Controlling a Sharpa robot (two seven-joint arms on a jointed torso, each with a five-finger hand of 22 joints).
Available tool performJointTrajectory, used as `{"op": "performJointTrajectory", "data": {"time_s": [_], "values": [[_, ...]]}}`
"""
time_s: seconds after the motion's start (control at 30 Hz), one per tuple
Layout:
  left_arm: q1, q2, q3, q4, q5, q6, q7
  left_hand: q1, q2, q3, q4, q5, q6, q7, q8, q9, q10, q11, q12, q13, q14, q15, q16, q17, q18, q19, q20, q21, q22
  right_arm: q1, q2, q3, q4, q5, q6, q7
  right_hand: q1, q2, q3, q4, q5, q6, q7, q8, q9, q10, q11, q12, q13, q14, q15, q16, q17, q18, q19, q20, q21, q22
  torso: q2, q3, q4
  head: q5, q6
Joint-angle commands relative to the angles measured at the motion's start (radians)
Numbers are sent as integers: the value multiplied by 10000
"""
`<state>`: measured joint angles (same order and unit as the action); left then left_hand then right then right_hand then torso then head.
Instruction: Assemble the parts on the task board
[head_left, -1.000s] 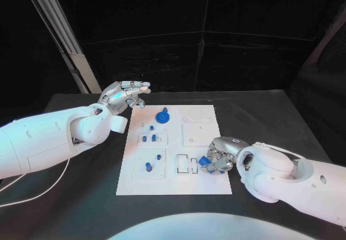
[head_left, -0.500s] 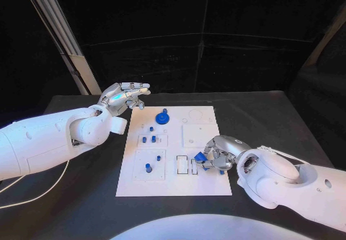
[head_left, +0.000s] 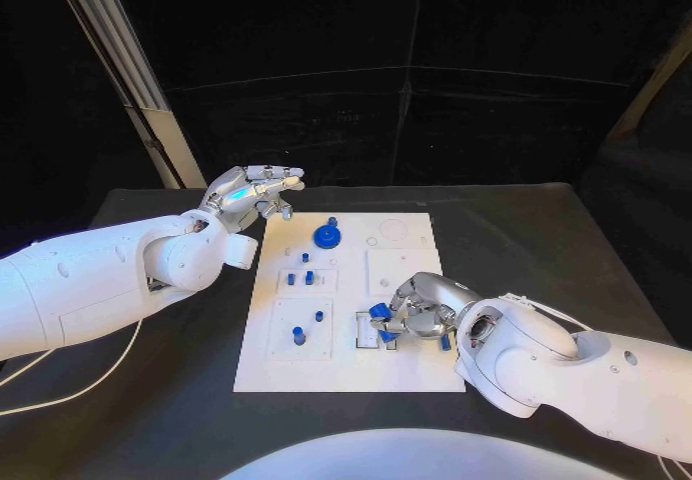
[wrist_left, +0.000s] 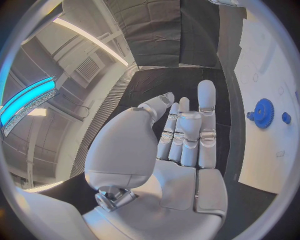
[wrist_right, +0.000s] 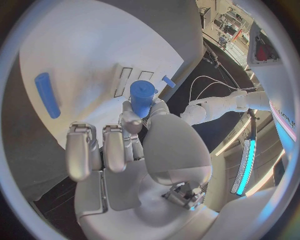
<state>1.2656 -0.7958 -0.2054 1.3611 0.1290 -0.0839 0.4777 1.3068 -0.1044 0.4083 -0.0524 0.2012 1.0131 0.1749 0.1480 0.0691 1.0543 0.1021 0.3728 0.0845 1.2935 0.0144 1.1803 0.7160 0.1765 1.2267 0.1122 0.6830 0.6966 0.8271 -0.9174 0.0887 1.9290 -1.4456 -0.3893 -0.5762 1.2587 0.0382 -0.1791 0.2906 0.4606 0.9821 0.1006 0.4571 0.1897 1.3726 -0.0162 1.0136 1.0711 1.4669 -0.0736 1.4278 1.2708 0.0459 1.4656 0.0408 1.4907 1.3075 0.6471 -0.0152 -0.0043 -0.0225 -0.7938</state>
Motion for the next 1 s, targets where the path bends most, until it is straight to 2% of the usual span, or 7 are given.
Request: {"op": "performJointTrajectory", "data": {"time_s": [0.03,0.43,0.57,0.7,0.73,0.83,1.0], "values": [[13,19,7,21,21,144,-2,4,128,-38,0,29,-42,20,62,-9,-78,-19,36,6,-44,-5,-44,-11,65,9,2,-23,-10,14,145,6,-91,360,659,-221,-125,-1,-97,10,-88,556,-459,15,439,73,-33,-29,8,526,-76,54,37,-72,9,-63,24,1087,6,2,3,23,4],[14,29,7,31,21,160,-27,4,128,-38,0,29,-42,20,62,-9,-78,-19,36,6,-44,-5,-44,-11,65,9,2,-23,-10,15,548,12,-328,106,771,-582,-263,89,-207,8,-303,643,-496,20,488,137,-65,-53,51,531,-104,66,80,-73,10,-93,23,1091,4,3,-17,82,1],[15,27,7,35,21,165,-40,-8,131,-63,0,29,-56,23,68,-11,-102,-16,60,3,-47,-3,-34,-15,65,15,4,-41,-25,15,597,13,-353,-125,719,-659,-354,116,-321,3,-648,667,-508,9,523,168,-76,-97,69,531,-115,65,92,-73,7,-107,19,1089,7,8,-20,96,10],[15,25,7,38,21,168,-52,-16,122,-76,-1,27,-68,27,65,-13,-113,-12,64,1,-49,-1,-34,-23,65,17,5,-46,-29,15,651,13,-382,-316,619,-723,-608,141,-558,-8,-1666,697,-516,4,576,195,-81,-168,82,526,-119,50,84,-72,3,-119,12,1083,4,9,-32,118,18],[15,24,7,39,21,169,-54,-16,122,-76,-1,27,-68,27,65,-13,-113,-12,64,1,-49,-1,-34,-23,65,17,5,-46,-29,15,668,13,-386,-360,590,-731,-845,147,-741,-14,-2504,697,-516,-1,605,197,-74,-225,75,520,-124,35,67,-71,-1,-120,7,1078,4,7,-35,120,16],[15,24,7,42,21,171,-59,-16,122,-76,-1,27,-68,27,65,-13,-113,-12,64,1,-49,-1,-34,-23,65,17,5,-46,-29,15,708,14,-393,-511,518,-742,-1525,-68,-1135,-21,-3936,667,-500,-16,658,162,-62,-402,5,501,-110,-21,-13,-64,-17,-116,-11,1055,6,10,-34,125,23],[15,10,7,47,21,181,-78,-16,122,-76,-1,27,-68,27,65,-13,-113,-12,64,1,-49,-1,-34,-23,65,17,5,-46,-29,15,716,14,-393,-706,424,-765,-2785,-752,-973,42,-4119,587,-480,-56,712,33,-37,-822,-239,460,-101,-139,-185,-47,-66,-110,-58,985,-2,9,-33,131,17]]}}
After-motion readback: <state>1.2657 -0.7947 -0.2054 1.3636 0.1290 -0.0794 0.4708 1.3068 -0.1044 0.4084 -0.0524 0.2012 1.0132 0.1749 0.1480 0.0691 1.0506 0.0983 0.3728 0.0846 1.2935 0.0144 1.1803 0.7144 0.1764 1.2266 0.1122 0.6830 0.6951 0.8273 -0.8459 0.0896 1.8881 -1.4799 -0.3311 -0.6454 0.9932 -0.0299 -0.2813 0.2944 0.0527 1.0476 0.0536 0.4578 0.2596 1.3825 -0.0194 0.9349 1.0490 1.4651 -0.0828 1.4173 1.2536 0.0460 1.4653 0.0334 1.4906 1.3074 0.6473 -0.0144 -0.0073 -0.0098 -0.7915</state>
